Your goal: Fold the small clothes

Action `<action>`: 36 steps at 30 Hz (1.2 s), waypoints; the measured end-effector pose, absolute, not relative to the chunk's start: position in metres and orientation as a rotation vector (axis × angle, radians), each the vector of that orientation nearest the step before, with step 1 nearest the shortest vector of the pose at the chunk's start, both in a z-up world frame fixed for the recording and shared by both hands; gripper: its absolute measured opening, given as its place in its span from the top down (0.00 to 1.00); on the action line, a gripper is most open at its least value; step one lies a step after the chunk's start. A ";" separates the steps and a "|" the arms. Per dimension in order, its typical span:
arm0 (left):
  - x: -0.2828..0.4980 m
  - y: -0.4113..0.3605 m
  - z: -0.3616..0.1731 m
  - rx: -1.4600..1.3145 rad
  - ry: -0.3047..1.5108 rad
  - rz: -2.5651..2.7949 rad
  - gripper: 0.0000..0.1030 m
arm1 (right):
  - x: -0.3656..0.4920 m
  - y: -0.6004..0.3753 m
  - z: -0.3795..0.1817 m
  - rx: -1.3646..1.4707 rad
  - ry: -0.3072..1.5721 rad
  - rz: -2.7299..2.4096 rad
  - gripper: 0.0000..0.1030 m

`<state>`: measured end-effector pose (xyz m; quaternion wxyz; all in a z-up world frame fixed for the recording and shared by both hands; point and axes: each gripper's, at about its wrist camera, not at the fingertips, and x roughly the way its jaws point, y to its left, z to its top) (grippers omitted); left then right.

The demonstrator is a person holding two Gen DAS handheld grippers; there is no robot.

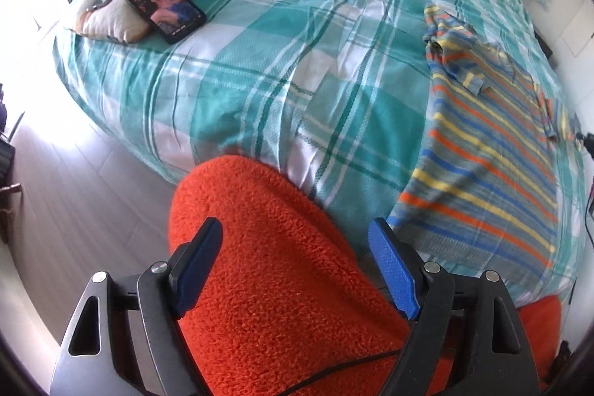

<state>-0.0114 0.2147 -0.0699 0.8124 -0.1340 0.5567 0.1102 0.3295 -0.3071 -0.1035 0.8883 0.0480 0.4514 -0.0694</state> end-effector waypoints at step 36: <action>0.087 0.114 -0.018 0.120 0.972 -0.041 0.16 | 0.207 -0.466 -0.155 0.472 0.885 -0.374 0.39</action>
